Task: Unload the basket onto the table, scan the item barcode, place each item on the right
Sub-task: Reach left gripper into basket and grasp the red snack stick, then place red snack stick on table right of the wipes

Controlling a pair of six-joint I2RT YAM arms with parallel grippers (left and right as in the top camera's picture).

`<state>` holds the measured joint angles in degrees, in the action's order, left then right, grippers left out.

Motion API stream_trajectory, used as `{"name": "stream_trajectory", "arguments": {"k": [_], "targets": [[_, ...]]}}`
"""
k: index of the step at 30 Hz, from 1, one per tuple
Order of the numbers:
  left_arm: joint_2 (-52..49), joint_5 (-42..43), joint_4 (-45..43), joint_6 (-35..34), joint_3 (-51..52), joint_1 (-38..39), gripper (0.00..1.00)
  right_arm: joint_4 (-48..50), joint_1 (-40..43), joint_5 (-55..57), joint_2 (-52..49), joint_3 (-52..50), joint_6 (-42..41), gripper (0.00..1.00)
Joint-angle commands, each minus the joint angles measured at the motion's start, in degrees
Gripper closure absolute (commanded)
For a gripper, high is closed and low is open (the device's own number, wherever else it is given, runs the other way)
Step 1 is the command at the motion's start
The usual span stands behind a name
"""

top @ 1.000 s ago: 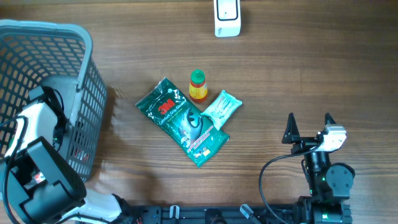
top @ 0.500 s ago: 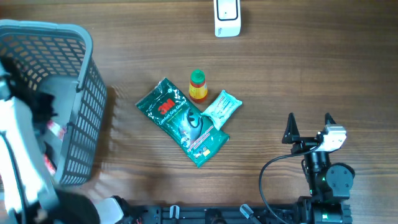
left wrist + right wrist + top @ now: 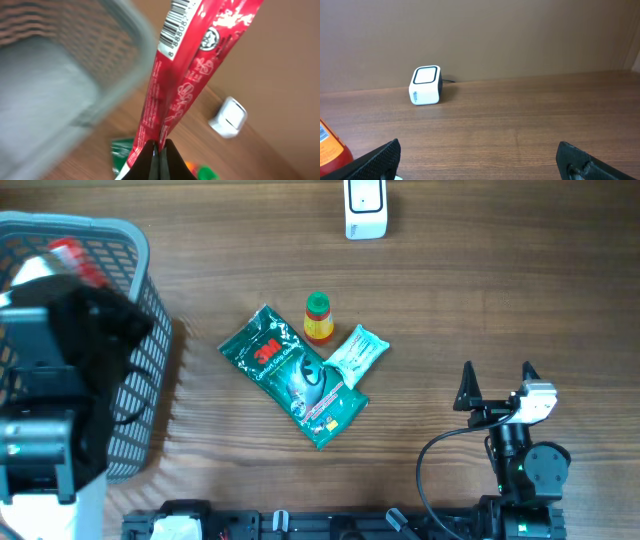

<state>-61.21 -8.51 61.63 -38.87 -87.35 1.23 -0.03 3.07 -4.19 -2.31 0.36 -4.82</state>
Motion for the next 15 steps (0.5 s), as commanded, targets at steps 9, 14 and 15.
{"name": "stream_trajectory", "arguments": {"k": [9, 14, 15], "targets": [[-24.20, -2.25, -10.93, 2.91, -0.37, 37.99, 0.96, 0.13, -0.17, 0.35, 0.15, -0.07, 0.35, 0.00], [-38.64, -2.58, -14.38, 4.42, -0.37, 47.10, 0.96, 0.13, -0.17, 0.35, 0.15, -0.07, 0.33, 0.00], [-40.59, -2.67, -15.06, 4.39, -0.37, 48.17, 0.96, 0.13, -0.17, 0.37, 0.15, -0.07, 0.35, 0.00]]}}
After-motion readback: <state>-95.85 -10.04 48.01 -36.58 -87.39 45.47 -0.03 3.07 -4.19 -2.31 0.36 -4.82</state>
